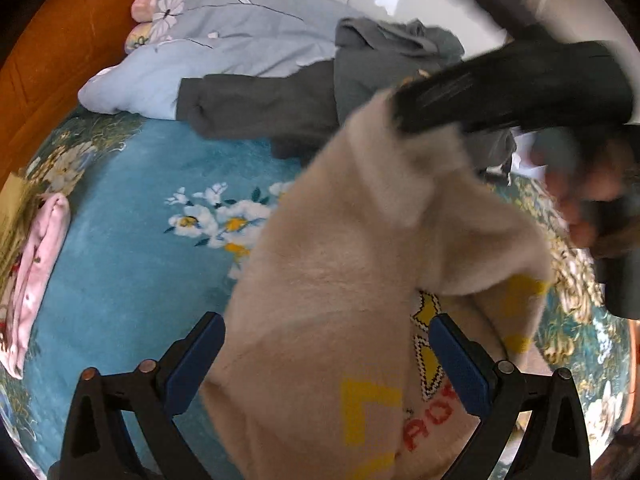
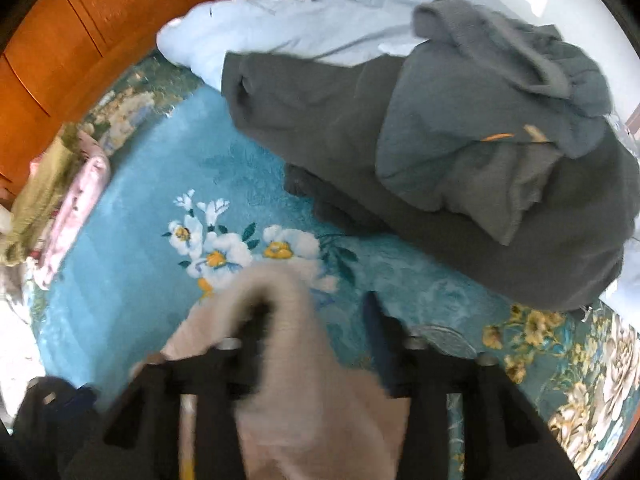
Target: Fold clothes
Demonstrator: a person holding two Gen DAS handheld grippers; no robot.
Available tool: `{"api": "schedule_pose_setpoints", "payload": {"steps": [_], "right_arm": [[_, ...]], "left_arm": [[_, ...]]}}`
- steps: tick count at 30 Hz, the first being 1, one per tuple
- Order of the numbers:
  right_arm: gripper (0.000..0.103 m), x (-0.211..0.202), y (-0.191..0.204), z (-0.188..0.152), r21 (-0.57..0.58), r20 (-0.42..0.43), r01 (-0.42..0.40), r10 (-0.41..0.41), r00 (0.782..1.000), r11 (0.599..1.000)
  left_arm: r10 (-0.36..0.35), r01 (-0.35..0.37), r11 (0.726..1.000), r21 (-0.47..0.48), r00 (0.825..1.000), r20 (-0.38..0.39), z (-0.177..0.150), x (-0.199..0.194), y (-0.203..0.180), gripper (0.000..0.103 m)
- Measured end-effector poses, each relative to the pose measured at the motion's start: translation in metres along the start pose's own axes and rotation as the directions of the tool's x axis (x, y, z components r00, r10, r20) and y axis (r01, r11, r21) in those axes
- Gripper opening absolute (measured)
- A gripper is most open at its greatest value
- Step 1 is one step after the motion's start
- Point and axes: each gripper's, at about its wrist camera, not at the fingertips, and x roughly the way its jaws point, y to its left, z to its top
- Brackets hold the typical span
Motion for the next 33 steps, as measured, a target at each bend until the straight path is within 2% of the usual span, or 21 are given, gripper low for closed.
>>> {"api": "schedule_pose_setpoints", "payload": {"steps": [1, 4, 7, 11, 13, 16, 19, 21, 23, 26, 28, 30, 32, 33], "right_arm": [[0.050, -0.013, -0.003, -0.005, 0.001, 0.033, -0.020, 0.020, 0.999, 1.000], [0.061, -0.044, -0.014, -0.032, 0.017, 0.132, -0.052, 0.049, 0.990, 0.998], [0.063, -0.056, -0.028, -0.056, 0.060, 0.169, -0.109, 0.098, 0.981, 0.992], [0.066, -0.070, -0.046, -0.079, 0.131, 0.234, -0.213, 0.178, 0.956, 0.968], [0.066, -0.079, -0.050, -0.084, 0.143, 0.258, -0.234, 0.192, 0.947, 0.962], [0.068, -0.098, -0.055, -0.104, 0.154, 0.316, -0.208, 0.151, 0.937, 0.966], [0.071, -0.085, -0.058, -0.135, 0.179, 0.258, -0.107, 0.058, 0.964, 0.978], [0.071, -0.061, -0.058, -0.156, 0.213, 0.185, -0.088, 0.048, 0.982, 0.973], [0.071, -0.040, -0.058, -0.169, 0.273, 0.162, -0.142, 0.100, 0.982, 0.952], [0.071, -0.031, -0.051, -0.173, 0.301, 0.177, -0.132, 0.081, 0.981, 0.944], [0.071, -0.035, -0.045, -0.174, 0.302, 0.181, -0.134, 0.081, 0.980, 0.944], [0.071, -0.044, -0.037, -0.182, 0.247, 0.186, -0.138, 0.093, 0.978, 0.959], [0.071, -0.045, -0.028, -0.190, 0.185, 0.164, -0.096, 0.066, 0.984, 0.978], [0.071, -0.041, -0.024, -0.192, 0.161, 0.139, -0.046, 0.024, 0.990, 0.986]], "left_arm": [[0.002, -0.002, 1.000, 0.011, 1.000, -0.008, 0.000, 0.003, -0.006, 0.103], [0.018, -0.016, 0.998, 0.058, 0.999, -0.029, -0.002, 0.015, -0.026, 0.103], [0.045, -0.038, 0.993, 0.111, 0.997, -0.058, -0.010, 0.025, -0.045, 0.103], [0.039, -0.030, 0.990, 0.141, 0.997, -0.061, -0.020, 0.026, -0.058, 0.103], [0.077, -0.068, 0.983, 0.170, 0.996, -0.047, -0.024, 0.025, -0.062, 0.103], [0.139, -0.130, 0.974, 0.186, 0.989, -0.040, -0.028, 0.027, -0.062, 0.103], [0.196, -0.180, 0.966, 0.185, 0.978, -0.069, -0.036, 0.034, -0.064, 0.103], [0.241, -0.219, 0.956, 0.197, 0.966, -0.096, -0.040, 0.041, -0.067, 0.103], [0.289, -0.262, 0.940, 0.220, 0.952, -0.103, -0.045, 0.044, -0.070, 0.103], [0.338, -0.307, 0.923, 0.232, 0.935, -0.106, -0.052, 0.041, -0.064, 0.103], [0.343, -0.316, 0.929, 0.191, 0.931, -0.124, -0.052, 0.038, -0.052, 0.101], [0.322, -0.301, 0.941, 0.156, 0.937, -0.135, -0.052, 0.036, -0.045, 0.098], [0.326, -0.306, 0.939, 0.155, 0.936, -0.128, -0.053, 0.036, -0.044, 0.091], [0.328, -0.308, 0.939, 0.155, 0.936, -0.129, -0.054, 0.036, -0.044, 0.083]]}}
